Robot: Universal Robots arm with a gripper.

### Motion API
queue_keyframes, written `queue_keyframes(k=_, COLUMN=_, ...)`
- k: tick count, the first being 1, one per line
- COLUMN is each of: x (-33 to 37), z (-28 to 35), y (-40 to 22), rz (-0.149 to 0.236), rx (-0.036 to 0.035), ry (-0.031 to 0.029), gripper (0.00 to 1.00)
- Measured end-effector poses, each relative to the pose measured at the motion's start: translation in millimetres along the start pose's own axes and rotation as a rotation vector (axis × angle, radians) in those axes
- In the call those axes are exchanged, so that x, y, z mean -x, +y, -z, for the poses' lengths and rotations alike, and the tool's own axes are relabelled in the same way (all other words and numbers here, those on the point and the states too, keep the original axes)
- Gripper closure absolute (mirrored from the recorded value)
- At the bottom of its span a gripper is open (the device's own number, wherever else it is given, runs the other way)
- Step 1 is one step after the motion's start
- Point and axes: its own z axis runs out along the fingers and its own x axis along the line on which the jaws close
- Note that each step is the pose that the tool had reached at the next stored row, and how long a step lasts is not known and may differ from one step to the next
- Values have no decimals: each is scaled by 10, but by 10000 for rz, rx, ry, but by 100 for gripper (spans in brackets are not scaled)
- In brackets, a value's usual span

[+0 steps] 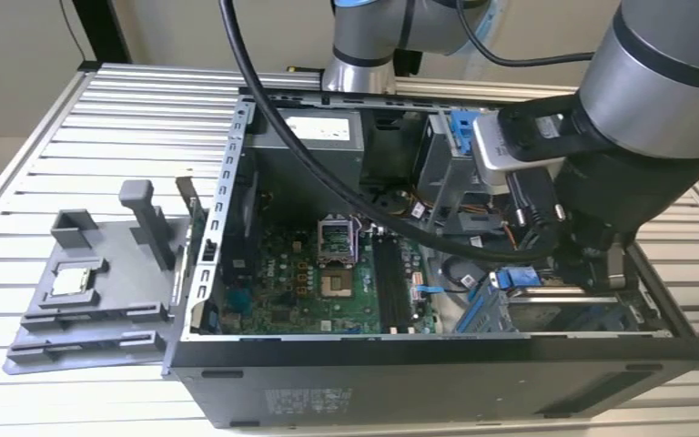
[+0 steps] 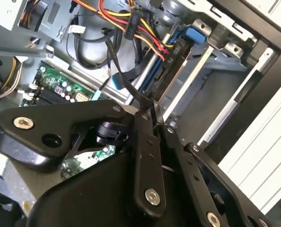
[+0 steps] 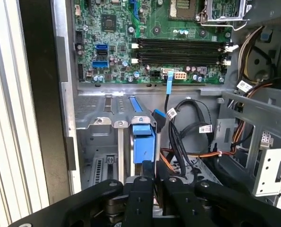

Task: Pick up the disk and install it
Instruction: 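Insert the second disk wire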

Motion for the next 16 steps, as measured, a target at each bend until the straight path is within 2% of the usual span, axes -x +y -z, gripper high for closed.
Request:
queue_keyframes(k=4, x=1, z=-1, y=-4, rz=-65, rx=32, ry=15, gripper=100)
queue_keyframes(k=6, x=6, z=-9, y=-31, rz=-64, rx=49, ry=21, gripper=100)
queue_keyframes(k=11, x=14, z=-41, y=-148, rz=-71, rx=253, ry=144, gripper=100)
queue_keyframes(k=13, x=13, z=-63, y=-212, rz=-88, rx=381, ry=155, gripper=100)
queue_keyframes(k=14, x=14, z=-69, y=-227, rz=-95, rx=422, ry=156, gripper=100)
queue_keyframes(k=16, x=14, z=-69, y=-228, rz=-95, rx=425, ry=156, gripper=100)
